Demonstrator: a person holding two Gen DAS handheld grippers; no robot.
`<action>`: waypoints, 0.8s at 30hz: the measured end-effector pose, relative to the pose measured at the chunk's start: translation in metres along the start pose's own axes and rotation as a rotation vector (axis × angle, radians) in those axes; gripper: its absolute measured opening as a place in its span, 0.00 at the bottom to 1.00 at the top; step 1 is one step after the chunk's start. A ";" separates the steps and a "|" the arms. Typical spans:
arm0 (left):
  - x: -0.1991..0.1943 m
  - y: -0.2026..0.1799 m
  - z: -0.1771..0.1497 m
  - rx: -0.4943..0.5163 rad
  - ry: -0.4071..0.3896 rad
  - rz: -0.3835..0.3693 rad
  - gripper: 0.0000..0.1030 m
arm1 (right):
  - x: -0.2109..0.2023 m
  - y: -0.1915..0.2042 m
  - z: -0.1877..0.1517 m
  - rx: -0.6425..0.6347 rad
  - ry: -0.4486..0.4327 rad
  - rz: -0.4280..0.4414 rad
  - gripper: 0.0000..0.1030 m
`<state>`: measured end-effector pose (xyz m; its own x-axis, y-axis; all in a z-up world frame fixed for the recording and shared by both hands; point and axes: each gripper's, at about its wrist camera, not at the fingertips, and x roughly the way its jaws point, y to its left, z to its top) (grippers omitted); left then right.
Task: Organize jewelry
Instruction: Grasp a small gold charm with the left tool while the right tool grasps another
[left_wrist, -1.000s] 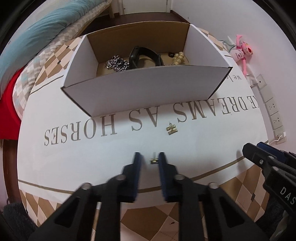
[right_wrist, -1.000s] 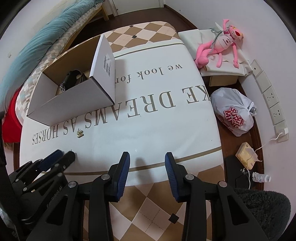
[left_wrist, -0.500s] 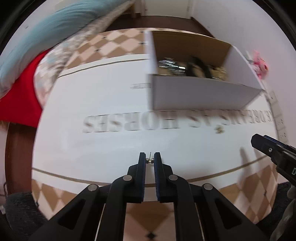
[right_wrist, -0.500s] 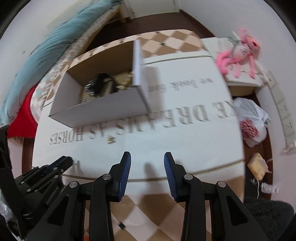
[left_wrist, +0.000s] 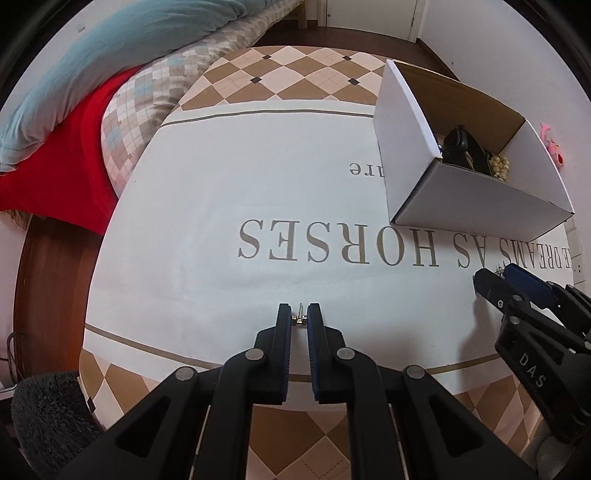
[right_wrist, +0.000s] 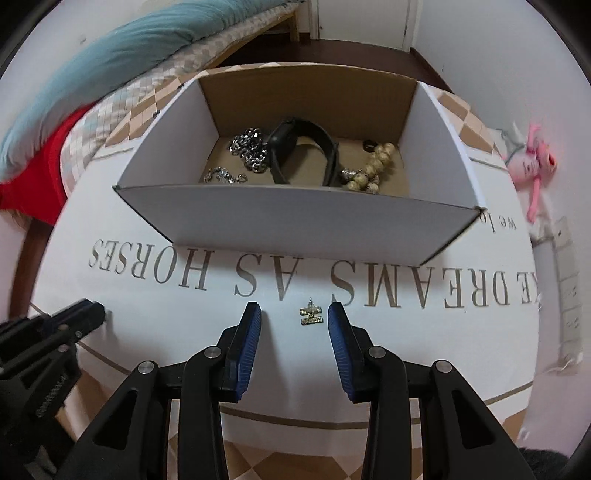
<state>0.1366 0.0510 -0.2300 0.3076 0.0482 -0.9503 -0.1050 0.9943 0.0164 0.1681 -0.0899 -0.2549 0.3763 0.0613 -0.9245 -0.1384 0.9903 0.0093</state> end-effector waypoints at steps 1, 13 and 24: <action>0.001 0.000 0.000 0.002 0.001 0.001 0.06 | 0.000 0.001 0.000 -0.009 -0.003 -0.013 0.31; -0.004 -0.019 -0.007 0.027 0.011 -0.024 0.06 | -0.008 -0.010 -0.012 -0.016 0.002 -0.016 0.11; -0.008 -0.061 -0.028 0.097 0.027 -0.071 0.06 | -0.026 -0.082 -0.052 0.225 0.035 0.130 0.12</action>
<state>0.1139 -0.0124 -0.2324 0.2853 -0.0241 -0.9581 0.0087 0.9997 -0.0225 0.1218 -0.1797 -0.2513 0.3358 0.1897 -0.9226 0.0249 0.9774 0.2100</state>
